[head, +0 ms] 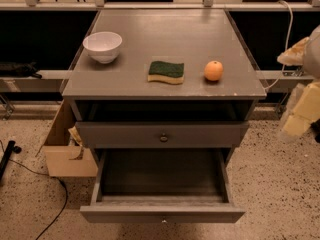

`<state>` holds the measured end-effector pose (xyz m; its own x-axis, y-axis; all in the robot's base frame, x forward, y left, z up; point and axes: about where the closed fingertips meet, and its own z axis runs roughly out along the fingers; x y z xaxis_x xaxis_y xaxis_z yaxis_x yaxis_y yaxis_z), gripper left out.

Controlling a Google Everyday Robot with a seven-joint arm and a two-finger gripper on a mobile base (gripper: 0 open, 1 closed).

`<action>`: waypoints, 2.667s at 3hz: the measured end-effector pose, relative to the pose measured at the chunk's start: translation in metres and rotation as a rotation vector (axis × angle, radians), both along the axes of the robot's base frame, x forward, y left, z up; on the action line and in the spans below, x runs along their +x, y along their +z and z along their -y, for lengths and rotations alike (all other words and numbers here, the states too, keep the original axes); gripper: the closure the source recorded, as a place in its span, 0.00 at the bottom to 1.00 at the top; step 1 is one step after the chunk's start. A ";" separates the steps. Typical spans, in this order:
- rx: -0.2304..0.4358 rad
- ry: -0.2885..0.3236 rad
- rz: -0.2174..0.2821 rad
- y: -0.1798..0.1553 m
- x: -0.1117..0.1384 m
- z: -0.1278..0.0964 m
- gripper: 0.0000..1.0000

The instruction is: Close middle drawer

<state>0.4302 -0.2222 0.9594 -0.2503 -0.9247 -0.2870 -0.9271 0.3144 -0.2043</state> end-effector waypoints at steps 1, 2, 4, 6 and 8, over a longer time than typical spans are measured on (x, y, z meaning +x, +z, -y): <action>0.085 -0.064 -0.070 -0.042 -0.023 0.015 0.00; 0.130 -0.098 -0.135 -0.077 -0.040 0.021 0.00; 0.156 -0.073 -0.207 -0.114 -0.055 0.004 0.00; 0.293 -0.075 -0.307 -0.159 -0.049 -0.025 0.00; 0.346 -0.104 -0.198 -0.167 -0.075 -0.026 0.00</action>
Offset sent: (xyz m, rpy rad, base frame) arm -0.0603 -0.0304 -0.1203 0.1870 0.2219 -0.1414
